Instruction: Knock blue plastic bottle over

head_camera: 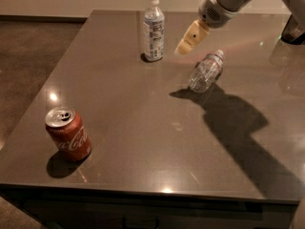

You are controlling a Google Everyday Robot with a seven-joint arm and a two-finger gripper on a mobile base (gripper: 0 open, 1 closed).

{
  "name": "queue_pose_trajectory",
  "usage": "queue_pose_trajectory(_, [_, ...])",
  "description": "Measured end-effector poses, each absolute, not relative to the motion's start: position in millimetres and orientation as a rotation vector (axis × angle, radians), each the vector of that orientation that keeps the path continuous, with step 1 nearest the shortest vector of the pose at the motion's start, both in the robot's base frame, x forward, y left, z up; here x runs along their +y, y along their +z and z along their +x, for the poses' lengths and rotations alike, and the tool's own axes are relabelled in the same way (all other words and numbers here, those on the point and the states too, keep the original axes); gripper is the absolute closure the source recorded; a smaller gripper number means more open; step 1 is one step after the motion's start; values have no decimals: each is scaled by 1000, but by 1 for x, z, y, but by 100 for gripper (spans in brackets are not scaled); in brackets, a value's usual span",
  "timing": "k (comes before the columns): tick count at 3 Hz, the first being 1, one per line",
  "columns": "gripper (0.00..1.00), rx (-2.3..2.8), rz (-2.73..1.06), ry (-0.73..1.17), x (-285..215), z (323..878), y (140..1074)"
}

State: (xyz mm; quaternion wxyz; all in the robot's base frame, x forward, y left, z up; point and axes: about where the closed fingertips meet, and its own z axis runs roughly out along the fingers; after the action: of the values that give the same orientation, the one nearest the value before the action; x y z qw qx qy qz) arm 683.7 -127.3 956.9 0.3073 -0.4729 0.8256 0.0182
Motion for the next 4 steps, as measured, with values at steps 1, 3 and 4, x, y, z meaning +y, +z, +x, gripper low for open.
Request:
queue_pose_trajectory(1, [0, 2170, -1230, 76, -113, 703, 954])
queue_pose_trajectory(3, [0, 2166, -1185, 135, -82, 741, 943])
queue_pose_trajectory(4, [0, 2156, -1147, 176, -61, 759, 942])
